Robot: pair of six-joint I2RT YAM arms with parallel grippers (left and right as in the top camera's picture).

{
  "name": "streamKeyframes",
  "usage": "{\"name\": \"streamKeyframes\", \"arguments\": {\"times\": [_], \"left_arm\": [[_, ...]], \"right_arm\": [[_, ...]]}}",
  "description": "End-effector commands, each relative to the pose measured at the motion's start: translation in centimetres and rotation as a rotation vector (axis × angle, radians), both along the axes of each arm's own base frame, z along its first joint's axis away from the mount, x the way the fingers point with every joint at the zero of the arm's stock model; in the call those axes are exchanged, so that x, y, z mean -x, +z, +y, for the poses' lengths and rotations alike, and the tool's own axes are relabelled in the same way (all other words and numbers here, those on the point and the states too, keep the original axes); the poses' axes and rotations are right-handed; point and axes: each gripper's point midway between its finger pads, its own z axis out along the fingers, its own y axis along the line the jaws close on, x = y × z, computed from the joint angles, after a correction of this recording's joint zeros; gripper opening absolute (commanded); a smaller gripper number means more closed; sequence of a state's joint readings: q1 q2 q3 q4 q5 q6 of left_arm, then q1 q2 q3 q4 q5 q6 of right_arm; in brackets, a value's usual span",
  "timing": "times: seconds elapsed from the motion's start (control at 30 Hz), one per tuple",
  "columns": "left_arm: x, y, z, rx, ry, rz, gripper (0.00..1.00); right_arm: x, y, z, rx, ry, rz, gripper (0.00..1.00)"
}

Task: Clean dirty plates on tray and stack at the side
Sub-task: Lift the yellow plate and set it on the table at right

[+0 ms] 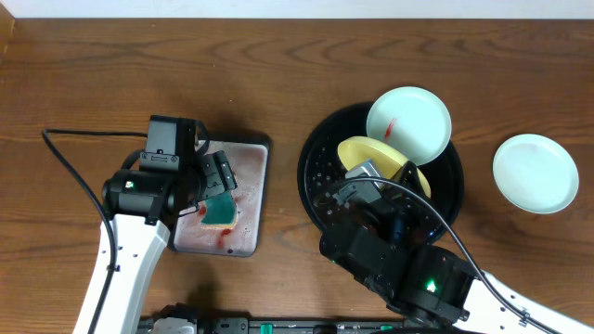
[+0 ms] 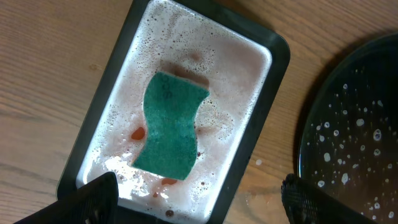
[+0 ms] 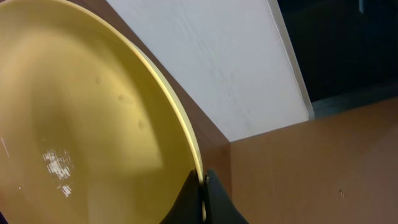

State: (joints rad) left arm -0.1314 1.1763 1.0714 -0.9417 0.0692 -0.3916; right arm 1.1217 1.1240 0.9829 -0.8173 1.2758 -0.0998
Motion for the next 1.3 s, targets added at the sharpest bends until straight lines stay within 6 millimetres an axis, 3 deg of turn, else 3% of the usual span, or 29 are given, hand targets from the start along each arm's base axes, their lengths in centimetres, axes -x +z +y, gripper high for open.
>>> {"name": "streamKeyframes", "arguments": {"times": [0.0,0.8,0.9,0.93,1.0,1.03,1.1,1.13,1.2,1.23,1.27], "left_arm": [[-0.4,0.6,0.1,-0.002,-0.001,-0.014,0.84],[-0.4,0.6,0.1,-0.002,-0.001,-0.014,0.84],[-0.4,0.6,0.1,-0.002,-0.001,-0.014,0.84],[-0.4,0.6,0.1,-0.002,-0.001,-0.014,0.84],[-0.4,0.6,0.1,-0.002,-0.001,-0.014,0.84],[-0.4,0.6,0.1,-0.002,-0.001,-0.014,0.84],[-0.4,0.6,0.1,-0.002,-0.001,-0.014,0.84],[-0.4,0.6,0.1,-0.002,-0.001,-0.014,0.84],[-0.3,0.6,0.1,-0.002,-0.001,-0.014,0.84],[-0.4,0.6,0.1,-0.002,-0.001,-0.014,0.84],[-0.4,0.6,0.1,-0.002,-0.001,-0.014,0.84]], "right_arm": [[0.1,1.5,-0.1,-0.010,-0.011,-0.042,0.01],[0.0,1.6,0.1,-0.062,-0.018,-0.058,0.01],[0.1,-0.7,2.5,-0.145,0.091,0.070,0.01],[0.1,-0.8,2.2,-0.116,0.084,0.074,0.01],[-0.4,0.3,-0.2,-0.118,-0.047,-0.026,0.01],[-0.8,-0.3,-0.2,-0.256,-0.080,-0.029,0.01],[-0.6,-2.3,1.6,-0.279,0.010,0.110,0.01],[-0.5,-2.7,1.7,-0.242,0.027,0.138,0.01],[-0.8,-1.8,-0.5,-0.239,-0.079,0.045,0.01],[-1.0,-2.4,-0.2,-0.344,-0.099,0.057,0.01],[-0.8,-3.3,0.8,-0.326,-0.040,0.136,0.01]]}}
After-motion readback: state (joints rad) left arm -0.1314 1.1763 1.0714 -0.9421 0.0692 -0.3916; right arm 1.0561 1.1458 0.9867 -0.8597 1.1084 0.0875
